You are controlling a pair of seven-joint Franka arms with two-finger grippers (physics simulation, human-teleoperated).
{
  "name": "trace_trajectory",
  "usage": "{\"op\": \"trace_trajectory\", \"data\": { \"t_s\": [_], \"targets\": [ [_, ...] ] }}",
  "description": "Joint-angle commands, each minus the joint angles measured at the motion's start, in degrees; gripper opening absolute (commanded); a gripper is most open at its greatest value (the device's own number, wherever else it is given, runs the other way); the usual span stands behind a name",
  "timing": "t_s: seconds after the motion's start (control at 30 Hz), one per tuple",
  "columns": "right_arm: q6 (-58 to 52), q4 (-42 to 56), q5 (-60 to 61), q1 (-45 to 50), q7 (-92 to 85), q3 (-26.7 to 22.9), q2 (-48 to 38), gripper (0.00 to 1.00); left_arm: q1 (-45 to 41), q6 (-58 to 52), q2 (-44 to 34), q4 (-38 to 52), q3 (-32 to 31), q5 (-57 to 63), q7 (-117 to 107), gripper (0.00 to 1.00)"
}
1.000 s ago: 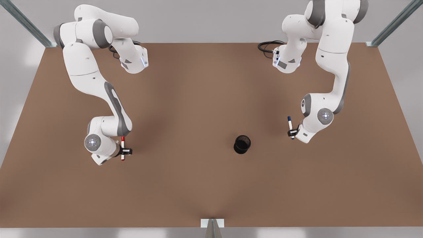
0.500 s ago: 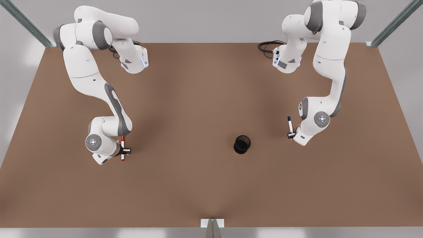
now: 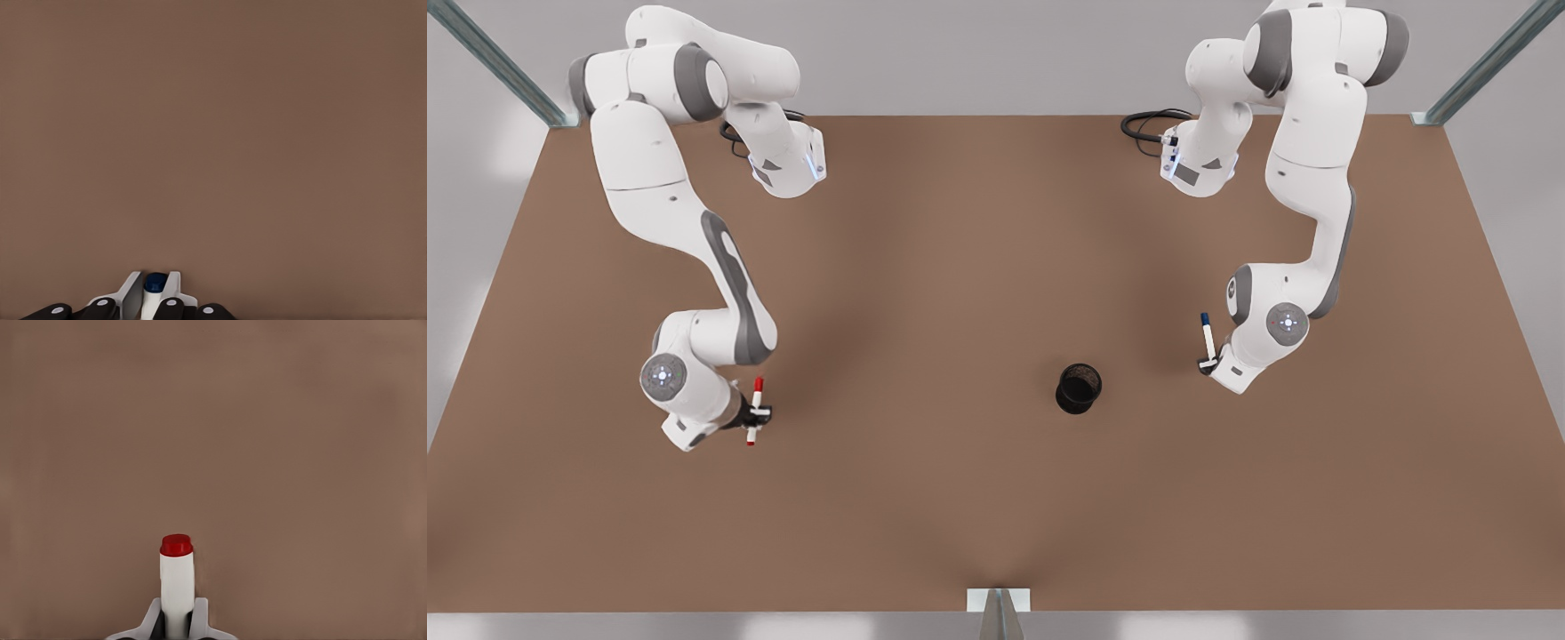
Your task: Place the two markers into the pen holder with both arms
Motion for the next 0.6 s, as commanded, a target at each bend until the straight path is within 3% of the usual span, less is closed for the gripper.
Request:
{"op": "trace_trajectory", "data": {
  "t_s": [0.0,0.07,0.13,0.23,0.3,0.43,0.57],
  "targets": [
    [-0.2,2.4,-0.9,0.1,-0.5,1.9,-2.5,0.21,0.0,0.3,0.1,0.0,0.0,0.0,0.6,0.37],
    [0.5,6.6,-1.6,0.1,-1.0,6.0,-3.2,0.21,0.0,0.3,0.1,0.0,0.0,0.0,0.6,0.35],
    [7.9,7.0,-1.3,0.1,-0.7,11.8,-2.6,0.21,0.0,0.3,0.2,0.0,0.0,0.0,0.6,0.32],
    [20.5,8.0,-1.4,-0.6,-3.9,24.8,1.8,0.21,0.1,0.3,0.1,0.0,0.0,0.0,0.6,0.26],
    [20.2,18.0,-1.5,2.5,-3.9,29.0,7.5,0.21,0.1,0.3,0.1,0.1,0.0,0.0,0.6,0.24],
    [20.1,37.4,-1.5,16.8,-6.2,28.1,15.6,0.21,0.0,0.1,-0.2,0.5,0.0,0.0,0.6,0.21],
    [19.3,48.8,-1.5,35.5,1.3,13.1,19.5,0.21,0.3,-2.2,-1.5,1.9,0.1,0.0,0.4,0.21]
  ]
}}
